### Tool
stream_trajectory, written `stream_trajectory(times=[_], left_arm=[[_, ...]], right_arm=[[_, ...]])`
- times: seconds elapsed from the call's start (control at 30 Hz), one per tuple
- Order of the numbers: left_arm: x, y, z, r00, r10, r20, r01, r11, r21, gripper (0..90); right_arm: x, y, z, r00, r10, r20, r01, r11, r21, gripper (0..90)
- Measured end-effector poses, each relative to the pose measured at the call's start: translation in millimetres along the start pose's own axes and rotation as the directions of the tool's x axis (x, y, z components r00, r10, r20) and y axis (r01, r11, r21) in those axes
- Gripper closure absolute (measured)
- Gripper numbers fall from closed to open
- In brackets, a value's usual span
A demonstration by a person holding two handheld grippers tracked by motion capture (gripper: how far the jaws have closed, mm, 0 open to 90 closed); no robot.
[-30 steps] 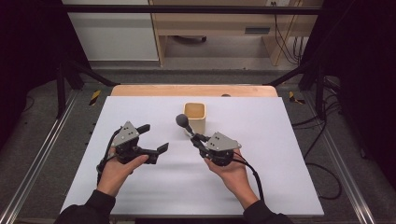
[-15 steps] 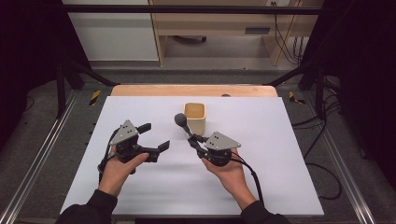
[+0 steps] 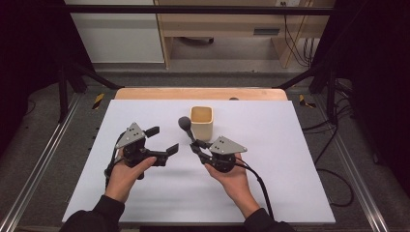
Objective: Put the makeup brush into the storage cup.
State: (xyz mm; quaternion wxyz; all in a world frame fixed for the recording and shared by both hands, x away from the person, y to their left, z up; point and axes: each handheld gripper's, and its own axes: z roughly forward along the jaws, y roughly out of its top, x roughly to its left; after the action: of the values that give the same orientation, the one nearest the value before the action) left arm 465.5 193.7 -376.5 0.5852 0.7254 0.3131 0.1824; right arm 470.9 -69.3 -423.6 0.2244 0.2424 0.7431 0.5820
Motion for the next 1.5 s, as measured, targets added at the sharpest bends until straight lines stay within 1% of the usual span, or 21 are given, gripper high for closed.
stream_trajectory(times=[0.13,0.27,0.33,0.37,0.47,0.5,0.63,0.73,0.77,0.8,0.87,0.9,0.93,0.97,1.03,1.13,1.23,1.3,1.37,1.5], left_arm=[[-1.7,-0.5,2.1,1.0000,-0.005,0.000,0.005,1.0000,-0.002,2.3],[-4.5,1.0,5.0,0.9997,-0.021,0.011,0.021,0.9997,-0.014,3.1],[-6.0,2.4,6.7,0.9988,-0.044,0.022,0.045,0.9987,-0.026,4.0],[-6.2,3.2,7.6,0.9983,-0.052,0.028,0.052,0.9983,-0.027,4.7],[-7.6,5.8,11.4,0.9972,-0.069,0.031,0.070,0.9973,-0.023,7.6],[-8.7,6.7,13.1,0.9964,-0.078,0.034,0.079,0.9967,-0.022,9.2],[-12.9,8.8,20.0,0.9945,-0.085,0.061,0.086,0.9963,-0.007,16.5],[-14.6,9.2,22.8,0.9942,-0.092,0.057,0.092,0.9958,0.002,22.7],[-15.2,9.3,25.6,0.9931,-0.104,0.055,0.103,0.9945,0.017,25.5],[-15.1,9.2,26.5,0.9922,-0.110,0.059,0.109,0.9938,0.020,27.9],[-15.1,9.2,27.9,0.9902,-0.127,0.060,0.126,0.9919,0.020,33.7],[-15.1,9.2,27.9,0.9902,-0.127,0.060,0.126,0.9919,0.020,36.4],[-15.1,9.2,28.7,0.9893,-0.130,0.065,0.129,0.9914,0.021,36.4],[-15.3,9.0,29.6,0.9894,-0.129,0.067,0.128,0.9915,0.023,44.7],[-14.8,8.5,30.3,0.9896,-0.131,0.058,0.130,0.9911,0.032,49.1],[-13.7,7.8,29.4,0.9888,-0.138,0.056,0.138,0.9903,0.019,57.8],[-11.9,7.0,26.6,0.9857,-0.156,0.063,0.157,0.9876,-0.005,67.7],[-11.2,6.1,25.6,0.9842,-0.163,0.069,0.164,0.9864,-0.004,69.2],[-11.1,5.9,24.8,0.9836,-0.166,0.070,0.167,0.9859,-0.008,69.6],[-11.4,6.5,24.0,0.9851,-0.155,0.074,0.156,0.9877,-0.009,70.3]], right_arm=[[-0.9,-0.6,0.3,0.9997,0.023,-0.006,-0.023,1.000,-0.008,74.5],[-1.4,0.1,0.0,0.9986,0.052,-0.014,-0.052,0.998,-0.020,74.5],[-1.4,0.5,0.4,0.9977,0.065,-0.020,-0.065,0.998,-0.026,74.5],[-1.1,0.7,1.1,0.9969,0.076,-0.023,-0.076,0.997,-0.029,74.5],[-0.5,0.9,2.6,0.9956,0.088,-0.030,-0.089,0.996,-0.028,74.5],[-0.1,0.9,3.2,0.9953,0.091,-0.031,-0.092,0.995,-0.032,74.5],[2.6,1.5,4.9,0.9947,0.095,-0.040,-0.096,0.995,-0.024,74.5],[4.3,1.5,6.4,0.9942,0.096,-0.048,-0.098,0.995,-0.025,74.5],[6.1,1.6,7.2,0.9944,0.093,-0.051,-0.094,0.995,-0.020,74.4],[6.8,1.6,7.4,0.9942,0.094,-0.053,-0.095,0.995,-0.019,74.5],[9.0,2.0,8.1,0.9942,0.092,-0.056,-0.093,0.996,-0.016,74.5],[9.0,2.0,8.1,0.9942,0.092,-0.056,-0.093,0.996,-0.016,74.5],[9.8,2.0,8.6,0.9943,0.088,-0.061,-0.089,0.996,-0.017,74.5],[12.9,3.1,9.5,0.9939,0.088,-0.067,-0.089,0.996,-0.012,74.5],[15.0,3.9,10.2,0.9940,0.085,-0.068,-0.086,0.996,-0.010,74.5],[18.4,4.9,12.4,0.9943,0.077,-0.074,-0.078,0.997,-0.006,74.5],[20.8,4.9,14.4,0.9953,0.063,-0.074,-0.063,0.998,0.000,74.4],[21.9,5.1,15.2,0.9950,0.065,-0.076,-0.065,0.998,0.004,74.4],[22.6,5.5,16.3,0.9957,0.056,-0.074,-0.056,0.998,0.006,74.4],[23.6,6.8,16.9,0.9962,0.054,-0.068,-0.053,0.999,0.009,74.4]])
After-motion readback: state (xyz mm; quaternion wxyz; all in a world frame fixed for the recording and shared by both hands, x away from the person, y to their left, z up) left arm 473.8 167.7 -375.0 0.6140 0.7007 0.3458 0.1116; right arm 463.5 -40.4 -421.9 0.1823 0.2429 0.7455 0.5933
